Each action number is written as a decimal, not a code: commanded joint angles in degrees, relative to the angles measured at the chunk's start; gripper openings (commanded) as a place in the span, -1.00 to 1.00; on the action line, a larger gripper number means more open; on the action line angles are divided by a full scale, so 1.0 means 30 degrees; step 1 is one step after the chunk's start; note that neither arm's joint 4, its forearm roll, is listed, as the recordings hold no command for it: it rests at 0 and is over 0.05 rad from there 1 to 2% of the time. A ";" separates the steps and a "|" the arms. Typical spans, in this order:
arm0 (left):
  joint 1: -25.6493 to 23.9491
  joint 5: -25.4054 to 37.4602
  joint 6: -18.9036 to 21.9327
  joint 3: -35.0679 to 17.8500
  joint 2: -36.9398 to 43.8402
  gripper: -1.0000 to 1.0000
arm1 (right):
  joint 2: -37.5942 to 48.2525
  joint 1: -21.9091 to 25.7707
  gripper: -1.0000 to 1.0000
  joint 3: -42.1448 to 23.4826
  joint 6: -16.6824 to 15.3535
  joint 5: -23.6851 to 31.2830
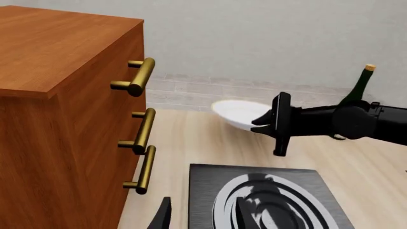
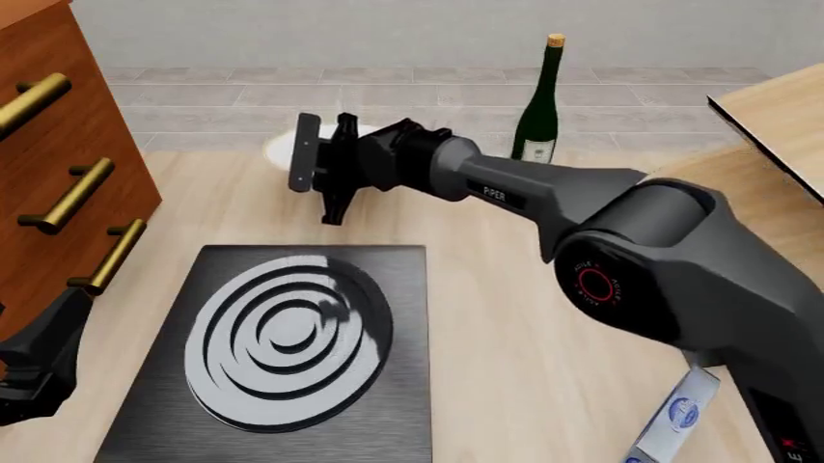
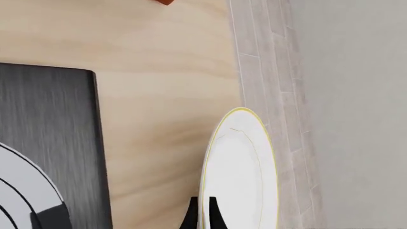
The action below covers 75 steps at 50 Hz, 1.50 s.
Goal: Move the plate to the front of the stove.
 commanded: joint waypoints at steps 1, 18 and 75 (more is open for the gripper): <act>0.0000 -0.0037 -0.0001 0.0002 0.0036 1.00 | 0.0308 0.0014 -1.00 -0.0039 0.0412 -0.0168; 0.0001 -0.0038 -0.0003 0.0002 0.0038 1.00 | 0.0789 -0.0012 -1.00 0.0373 0.0594 -0.0538; -0.0003 -0.0038 -0.0008 -0.0001 0.0053 1.00 | 0.0169 -0.0147 1.00 0.1249 0.0326 -0.0238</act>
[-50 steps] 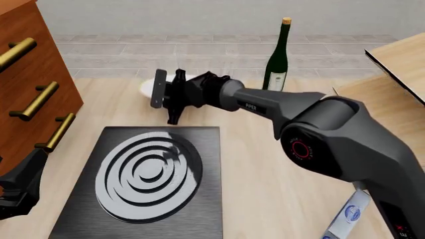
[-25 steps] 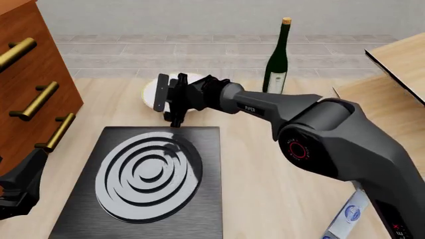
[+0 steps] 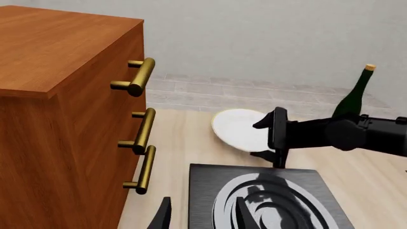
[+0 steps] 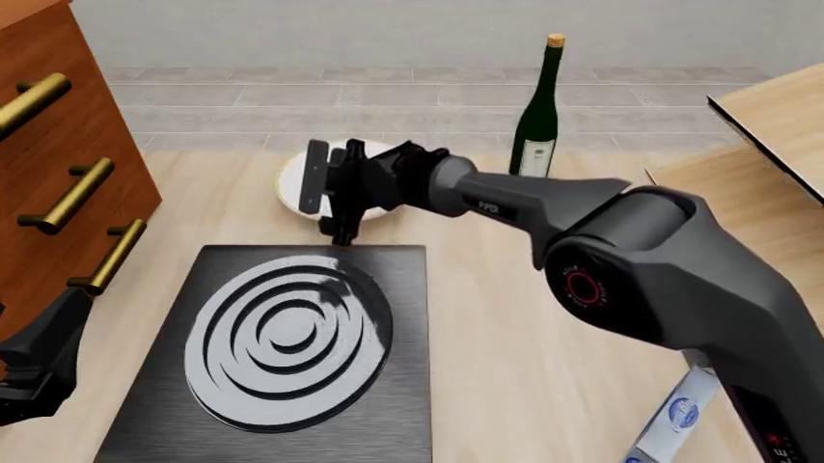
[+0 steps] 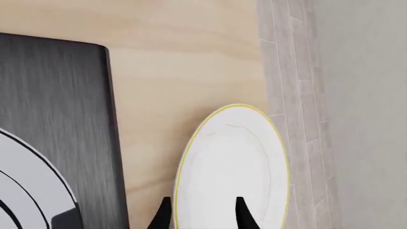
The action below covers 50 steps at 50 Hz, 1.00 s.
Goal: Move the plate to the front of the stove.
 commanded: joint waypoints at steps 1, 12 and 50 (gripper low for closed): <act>0.0000 -0.0026 -0.0001 0.0001 0.0032 1.00 | -0.0780 0.0049 1.00 0.0776 -0.0098 -0.0245; 0.0001 0.0009 0.0000 0.0002 -0.0004 1.00 | -0.2091 0.0037 1.00 0.2505 -0.0189 -0.0965; 0.0001 -0.0084 -0.0012 -0.0003 0.0105 1.00 | -1.1109 0.0628 1.00 1.3194 0.0302 -0.6973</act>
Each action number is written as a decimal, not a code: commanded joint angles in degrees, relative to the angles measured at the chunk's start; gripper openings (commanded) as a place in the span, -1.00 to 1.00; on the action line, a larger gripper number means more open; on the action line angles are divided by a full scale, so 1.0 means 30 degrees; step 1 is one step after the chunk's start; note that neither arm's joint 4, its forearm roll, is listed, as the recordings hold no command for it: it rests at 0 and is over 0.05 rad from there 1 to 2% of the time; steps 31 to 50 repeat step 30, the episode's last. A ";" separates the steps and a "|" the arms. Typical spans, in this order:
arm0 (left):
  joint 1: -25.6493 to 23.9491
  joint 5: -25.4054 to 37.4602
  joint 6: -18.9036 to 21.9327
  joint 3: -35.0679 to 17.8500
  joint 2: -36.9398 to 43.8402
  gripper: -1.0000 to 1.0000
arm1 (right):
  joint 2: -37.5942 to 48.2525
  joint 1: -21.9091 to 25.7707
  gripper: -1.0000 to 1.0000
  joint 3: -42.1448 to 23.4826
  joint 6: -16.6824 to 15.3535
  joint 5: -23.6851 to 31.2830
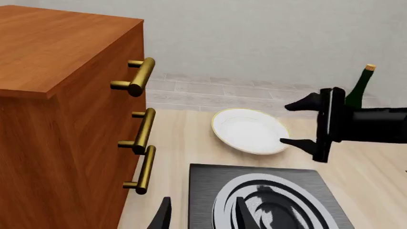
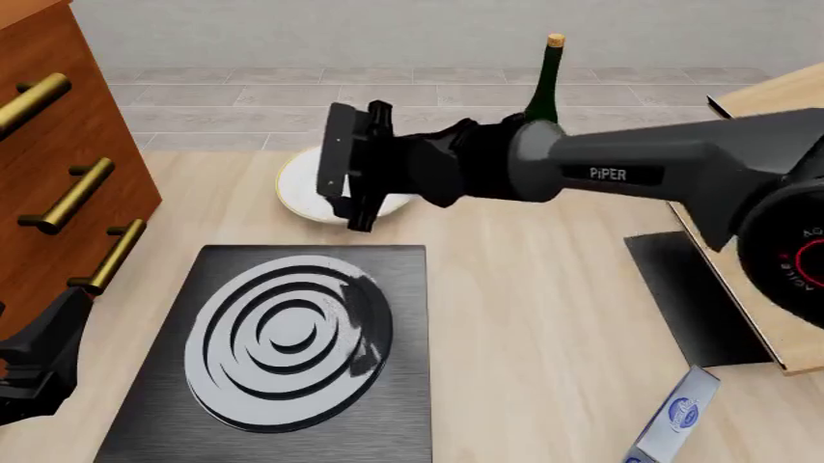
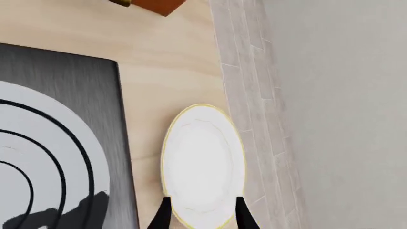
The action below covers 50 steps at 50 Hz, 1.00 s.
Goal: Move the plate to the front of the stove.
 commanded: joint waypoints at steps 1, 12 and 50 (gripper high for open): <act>0.0001 -0.0040 -0.0004 0.0000 0.0040 1.00 | -0.3396 0.0135 1.00 0.3535 0.0616 -0.2049; -0.0001 0.0225 -0.0003 -0.0005 -0.0225 1.00 | -0.6301 -0.0061 1.00 0.6834 0.0737 -0.3474; 0.0006 0.0286 -0.0084 0.0000 -0.0195 1.00 | -1.1136 -0.1200 1.00 1.1613 0.0580 -0.4814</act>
